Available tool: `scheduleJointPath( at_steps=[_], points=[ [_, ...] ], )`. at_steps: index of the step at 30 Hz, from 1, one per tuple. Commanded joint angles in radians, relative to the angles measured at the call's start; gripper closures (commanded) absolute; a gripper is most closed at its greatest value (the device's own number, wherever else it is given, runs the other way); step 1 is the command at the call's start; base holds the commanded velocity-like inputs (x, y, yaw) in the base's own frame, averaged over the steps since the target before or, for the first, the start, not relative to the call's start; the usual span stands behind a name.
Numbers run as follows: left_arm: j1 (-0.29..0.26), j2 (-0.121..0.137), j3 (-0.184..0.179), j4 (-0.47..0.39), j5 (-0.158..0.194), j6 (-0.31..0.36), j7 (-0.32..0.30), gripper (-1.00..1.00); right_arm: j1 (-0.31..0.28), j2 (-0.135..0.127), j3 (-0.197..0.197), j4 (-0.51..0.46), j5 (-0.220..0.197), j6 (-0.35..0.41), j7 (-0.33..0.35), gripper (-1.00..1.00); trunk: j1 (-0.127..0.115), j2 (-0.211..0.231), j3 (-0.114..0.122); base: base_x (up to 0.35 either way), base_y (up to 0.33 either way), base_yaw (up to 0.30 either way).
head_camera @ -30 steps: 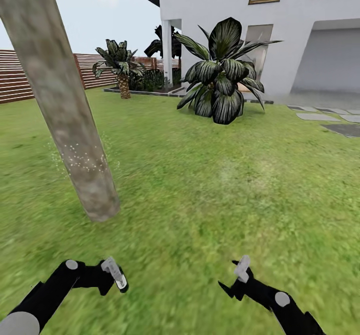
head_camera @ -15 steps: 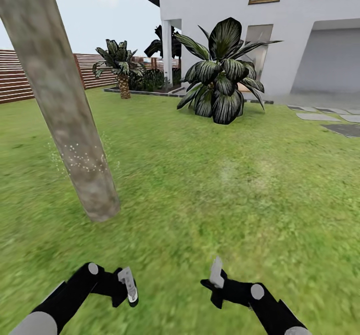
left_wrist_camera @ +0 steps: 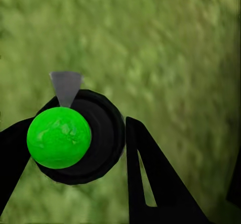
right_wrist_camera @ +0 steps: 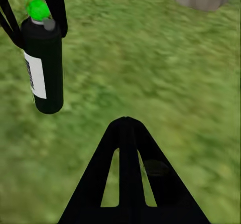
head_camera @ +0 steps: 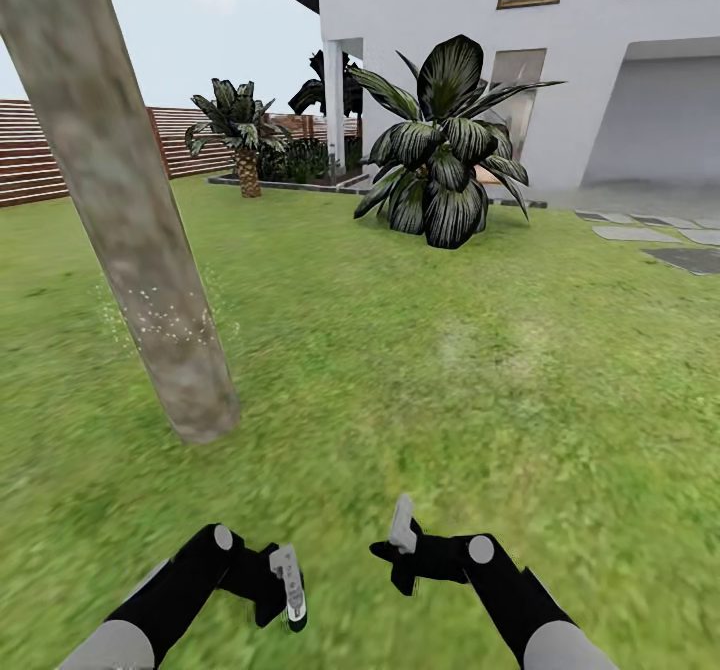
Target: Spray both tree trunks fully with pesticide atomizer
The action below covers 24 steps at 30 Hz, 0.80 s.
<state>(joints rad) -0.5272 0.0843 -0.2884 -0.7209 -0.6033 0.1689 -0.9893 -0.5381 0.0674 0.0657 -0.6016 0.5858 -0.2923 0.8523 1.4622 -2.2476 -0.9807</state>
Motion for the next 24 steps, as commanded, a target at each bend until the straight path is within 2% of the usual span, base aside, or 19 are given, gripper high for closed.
scheduleJointPath(
  at_steps=[1,9,13,24],
  points=[
    [-0.002,-0.004,-0.003,-0.003,-0.001,0.011,-0.002,1.0,0.0,0.005,-0.001,-0.001,0.009,-0.005,0.001,1.0,0.0,0.0,-0.001,0.0,0.0,0.0],
    [-0.005,-0.017,-0.002,-0.009,-0.001,0.011,0.001,1.0,0.0,0.043,-0.001,-0.001,0.011,-0.005,0.02,1.0,0.0,0.0,-0.001,0.0,0.0,0.0],
    [-0.026,-0.019,0.0,-0.012,0.0,0.012,0.001,1.0,0.0,0.046,0.0,0.0,0.011,-0.005,0.022,1.0,0.0,0.0,-0.001,0.0,0.0,0.0],
    [-0.033,-0.061,-0.002,-0.012,-0.003,0.009,0.003,1.0,0.0,0.046,0.0,-0.001,0.012,-0.005,0.022,1.0,0.0,0.0,-0.001,0.0,0.0,0.0]
  ],
)
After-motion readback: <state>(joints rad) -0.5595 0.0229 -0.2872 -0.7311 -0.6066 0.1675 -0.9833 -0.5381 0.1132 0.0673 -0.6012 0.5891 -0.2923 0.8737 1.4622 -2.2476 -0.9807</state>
